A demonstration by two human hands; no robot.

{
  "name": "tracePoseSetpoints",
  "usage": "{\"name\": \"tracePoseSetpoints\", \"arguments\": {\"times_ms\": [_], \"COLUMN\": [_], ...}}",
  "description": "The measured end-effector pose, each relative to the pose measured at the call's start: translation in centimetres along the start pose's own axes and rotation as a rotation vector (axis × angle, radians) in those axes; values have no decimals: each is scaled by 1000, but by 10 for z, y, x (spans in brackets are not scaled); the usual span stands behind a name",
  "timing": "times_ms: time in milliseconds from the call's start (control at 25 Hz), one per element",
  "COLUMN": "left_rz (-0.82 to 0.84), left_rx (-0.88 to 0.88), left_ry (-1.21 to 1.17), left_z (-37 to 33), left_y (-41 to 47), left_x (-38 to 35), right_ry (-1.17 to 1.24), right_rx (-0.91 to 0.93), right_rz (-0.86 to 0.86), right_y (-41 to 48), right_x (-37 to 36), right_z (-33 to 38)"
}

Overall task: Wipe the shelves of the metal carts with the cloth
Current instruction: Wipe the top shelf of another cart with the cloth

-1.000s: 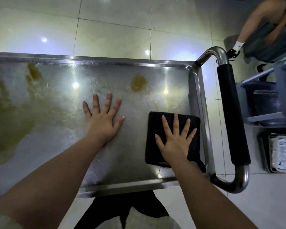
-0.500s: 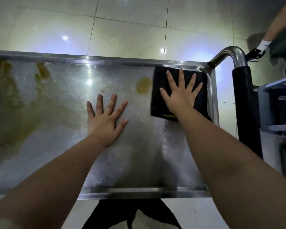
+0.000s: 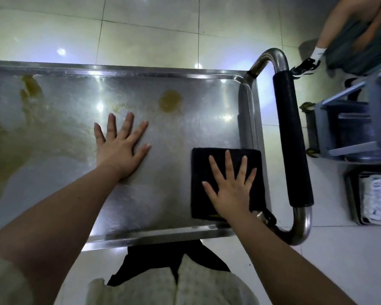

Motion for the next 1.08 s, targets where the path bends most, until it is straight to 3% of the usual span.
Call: {"name": "tracePoseSetpoints", "arguments": {"times_ms": [160, 320, 600, 720, 880, 1080], "left_rz": [14, -5, -26, -32, -18, 22], "left_rx": [6, -11, -22, -14, -9, -5], "left_ry": [24, 34, 43, 38, 14, 12], "left_z": [-2, -1, -1, -1, 0, 1], "left_y": [-7, -11, -9, -8, -9, -9], "left_x": [-1, -3, -5, -5, -5, -1], "right_ry": [-10, -20, -29, -6, -62, -39], "right_rx": [-6, -3, -46, -52, -23, 30], "right_rz": [11, 40, 113, 187, 127, 66], "right_y": [-43, -28, 180, 221, 186, 59], "right_x": [-9, -1, 53, 63, 53, 20], "right_z": [-5, -2, 14, 21, 23, 24]}}
Point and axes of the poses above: each hand's wrist, its own y-axis towards the middle knuckle, its own x-axis out of the back of the hand, z = x × y, the point moved 5 cm from there along y, towards the middle knuckle, and after that the axes turned 5 degrees about -x, right-handed, at the moved point
